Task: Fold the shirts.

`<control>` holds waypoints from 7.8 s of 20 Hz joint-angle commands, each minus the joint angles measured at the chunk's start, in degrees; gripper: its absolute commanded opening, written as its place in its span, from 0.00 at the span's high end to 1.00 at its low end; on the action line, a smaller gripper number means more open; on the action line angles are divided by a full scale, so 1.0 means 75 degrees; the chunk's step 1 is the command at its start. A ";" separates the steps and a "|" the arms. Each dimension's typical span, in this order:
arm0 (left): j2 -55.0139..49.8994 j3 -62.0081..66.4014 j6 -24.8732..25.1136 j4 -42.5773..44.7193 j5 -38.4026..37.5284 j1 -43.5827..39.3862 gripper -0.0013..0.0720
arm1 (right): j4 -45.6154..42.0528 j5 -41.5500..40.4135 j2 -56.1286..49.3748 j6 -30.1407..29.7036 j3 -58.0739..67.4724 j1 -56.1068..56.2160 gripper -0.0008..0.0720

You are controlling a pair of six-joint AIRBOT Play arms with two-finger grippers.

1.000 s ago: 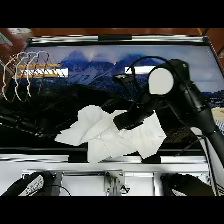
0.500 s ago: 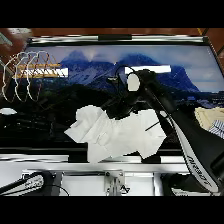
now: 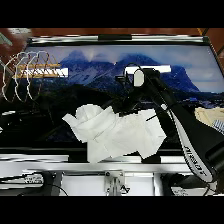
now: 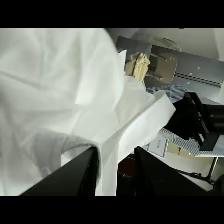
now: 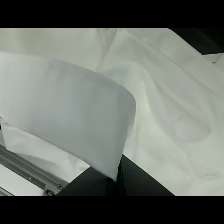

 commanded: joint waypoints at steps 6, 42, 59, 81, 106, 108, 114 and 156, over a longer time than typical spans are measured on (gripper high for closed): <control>0.1751 0.1195 0.0507 0.5485 0.0650 0.0323 0.61 | 0.0073 0.0064 -0.0015 -0.0009 -0.0003 -0.0029 0.89; 0.3797 -0.1271 -0.2876 1.1494 0.4835 -0.7207 0.92 | 0.0064 -0.0117 -0.0015 -0.0076 -0.0003 -0.0035 0.89; 0.2495 0.0766 0.1291 0.4581 -0.0758 -0.3226 0.92 | -0.0618 0.1320 0.0586 -0.0265 0.0912 -0.0029 0.89; -0.1923 0.4001 -0.0227 0.5549 -0.0443 -0.1300 0.58 | -0.0321 -0.1408 -0.0271 0.0402 0.0909 -0.0035 0.89; 0.1128 0.1075 -0.1909 0.8839 0.3185 -0.5316 0.26 | -0.0073 0.0119 -0.0087 -0.0152 0.1332 -0.0029 0.89; 0.0866 0.1075 -0.1909 0.8722 0.3066 -0.5374 0.32 | -0.0076 0.0117 -0.0087 -0.0154 0.1332 -0.0029 0.89; 0.0522 0.1131 -0.1498 0.8769 0.2562 -0.5368 0.92 | -0.0187 0.0204 -0.0087 -0.0321 0.1332 -0.0035 0.88; 0.4194 0.0510 -0.2751 0.9037 0.1131 -0.4433 0.92 | -0.0909 0.1883 0.0163 0.0568 0.2530 0.0670 0.89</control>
